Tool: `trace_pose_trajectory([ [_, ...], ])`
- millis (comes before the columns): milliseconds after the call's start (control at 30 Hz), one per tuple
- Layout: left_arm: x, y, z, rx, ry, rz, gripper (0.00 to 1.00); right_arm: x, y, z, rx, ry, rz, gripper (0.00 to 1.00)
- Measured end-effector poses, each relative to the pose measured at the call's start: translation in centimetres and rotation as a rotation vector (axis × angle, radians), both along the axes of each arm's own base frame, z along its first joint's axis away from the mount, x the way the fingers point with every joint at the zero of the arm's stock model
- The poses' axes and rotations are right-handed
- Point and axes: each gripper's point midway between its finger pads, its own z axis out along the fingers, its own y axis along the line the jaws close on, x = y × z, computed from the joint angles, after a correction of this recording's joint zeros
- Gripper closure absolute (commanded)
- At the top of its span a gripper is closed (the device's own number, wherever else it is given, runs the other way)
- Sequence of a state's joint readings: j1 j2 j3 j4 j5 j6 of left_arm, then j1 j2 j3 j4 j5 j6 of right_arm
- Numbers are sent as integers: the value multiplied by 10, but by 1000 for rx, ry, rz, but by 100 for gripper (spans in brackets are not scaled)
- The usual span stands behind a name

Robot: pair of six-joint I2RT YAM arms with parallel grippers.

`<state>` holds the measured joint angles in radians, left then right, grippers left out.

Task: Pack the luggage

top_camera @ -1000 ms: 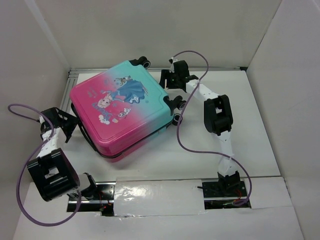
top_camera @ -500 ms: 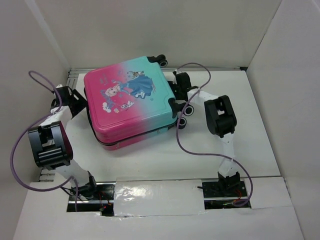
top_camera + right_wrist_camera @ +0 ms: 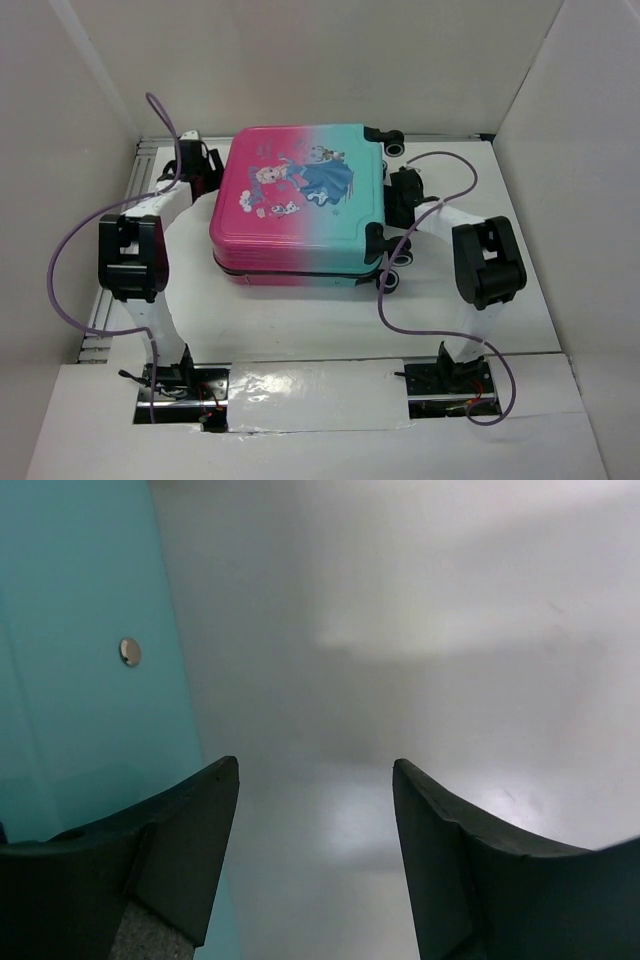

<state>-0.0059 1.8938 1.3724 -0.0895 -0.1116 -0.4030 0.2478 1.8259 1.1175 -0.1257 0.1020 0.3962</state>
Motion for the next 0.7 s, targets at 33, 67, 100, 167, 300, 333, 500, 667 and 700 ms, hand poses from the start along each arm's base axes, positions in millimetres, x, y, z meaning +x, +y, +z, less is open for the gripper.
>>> trace_pose_trajectory([
  [33,5,-7,0,-1,-5,-14,14,-6,-6,1,-17,13,-15,28],
  [67,8,-13,1,-9,-11,-25,14,-11,-11,2,-34,25,-27,28],
  [100,10,-18,0,-23,-17,-30,14,-15,-16,2,-49,37,-37,28],
  [167,12,-24,0,-40,-25,-34,14,-18,-23,2,-71,50,-58,28],
  [300,13,-36,-2,-55,-27,-30,14,-18,-36,2,-76,58,-82,28],
  [333,14,-41,-2,-58,-25,-34,14,-17,-40,2,-76,63,-87,28],
  [500,22,-81,-2,-98,-42,-83,14,1,-76,9,-90,73,-139,28],
  [667,19,-102,-3,-122,-38,-113,14,37,-107,15,-99,50,-189,28],
  [700,19,-105,-3,-124,-36,-120,14,42,-109,16,-101,41,-191,28],
])
